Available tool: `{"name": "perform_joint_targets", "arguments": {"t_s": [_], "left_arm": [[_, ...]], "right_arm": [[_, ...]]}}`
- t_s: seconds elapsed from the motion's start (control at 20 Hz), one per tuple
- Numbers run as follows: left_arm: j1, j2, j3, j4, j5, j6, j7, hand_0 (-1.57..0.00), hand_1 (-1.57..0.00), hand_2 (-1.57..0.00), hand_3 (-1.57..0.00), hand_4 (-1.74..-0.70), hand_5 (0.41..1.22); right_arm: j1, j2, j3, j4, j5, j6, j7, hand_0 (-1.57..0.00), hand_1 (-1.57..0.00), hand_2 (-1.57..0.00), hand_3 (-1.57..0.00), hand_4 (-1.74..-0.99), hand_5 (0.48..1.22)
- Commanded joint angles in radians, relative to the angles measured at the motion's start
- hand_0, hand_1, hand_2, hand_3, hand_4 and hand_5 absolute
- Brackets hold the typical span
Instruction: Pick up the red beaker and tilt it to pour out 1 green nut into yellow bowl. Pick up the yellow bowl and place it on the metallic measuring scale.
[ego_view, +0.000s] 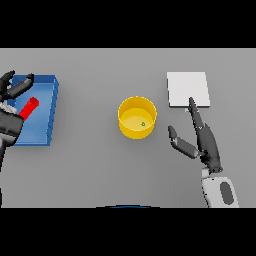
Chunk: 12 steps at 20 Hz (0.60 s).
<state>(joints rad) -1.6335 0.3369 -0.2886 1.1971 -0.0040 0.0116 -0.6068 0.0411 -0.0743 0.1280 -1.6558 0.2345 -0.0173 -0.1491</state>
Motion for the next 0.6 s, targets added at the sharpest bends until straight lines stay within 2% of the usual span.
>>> {"name": "perform_joint_targets", "arguments": {"t_s": [0.0, 0.15, 0.25, 0.35, 0.4, 0.45, 0.55], "left_arm": [[0.002, -0.004, 0.006, 0.003, 0.008, 0.015, -0.003, -0.11, -0.09, -0.09, -0.08, -0.71, 0.647], [-0.001, 0.014, 0.014, -0.04, 0.025, 0.036, -0.003, -0.05, -0.05, -0.05, -0.04, -0.71, 0.663], [0.003, 0.025, 0.028, -0.07, 0.027, 0.047, -0.003, -0.03, -0.03, -0.03, -0.02, -0.71, 0.679], [0.005, 0.029, 0.035, -0.079, 0.026, 0.055, -0.003, -0.02, -0.02, -0.02, -0.01, -0.71, 0.689], [-0.004, 0.03, 0.037, -0.081, 0.022, 0.055, -0.003, -0.02, -0.01, -0.01, -0.01, -0.71, 0.683], [-0.007, 0.036, 0.044, -0.088, 0.019, 0.047, -0.003, -0.01, -0.01, -0.01, -0.01, -0.72, 0.676], [0.006, 0.051, 0.06, -0.114, 0.01, 0.045, -0.003, -0.01, -0.01, -0.01, -0.01, -0.72, 0.667]], "right_arm": [[-0.003, -0.001, 0.002, -0.007, 0.001, 0.001, 0.006, 0.0, 0.0, 0.0, 0.0, -1.176, 0.688], [-0.015, -0.013, 0.017, 0.004, 0.054, -0.015, 0.042, 0.0, 0.0, 0.0, 0.0, -1.163, 0.677], [-0.03, -0.036, 0.037, 0.0, 0.072, 0.013, 0.025, 0.0, 0.0, 0.0, 0.0, -1.132, 0.703], [-0.052, -0.074, 0.06, 0.002, 0.099, 0.05, 0.011, 0.0, 0.0, 0.0, 0.0, -1.153, 0.728], [-0.082, -0.111, 0.08, 0.016, 0.133, 0.08, 0.022, 0.0, 0.0, 0.0, 0.0, -1.172, 0.728], [-0.138, -0.148, 0.114, 0.021, 0.193, 0.107, 0.061, 0.0, 0.0, 0.0, 0.0, -1.19, 0.716], [-0.221, -0.229, 0.18, 0.053, 0.307, 0.164, 0.079, 0.0, 0.0, 0.0, 0.0, -1.216, 0.704]]}}
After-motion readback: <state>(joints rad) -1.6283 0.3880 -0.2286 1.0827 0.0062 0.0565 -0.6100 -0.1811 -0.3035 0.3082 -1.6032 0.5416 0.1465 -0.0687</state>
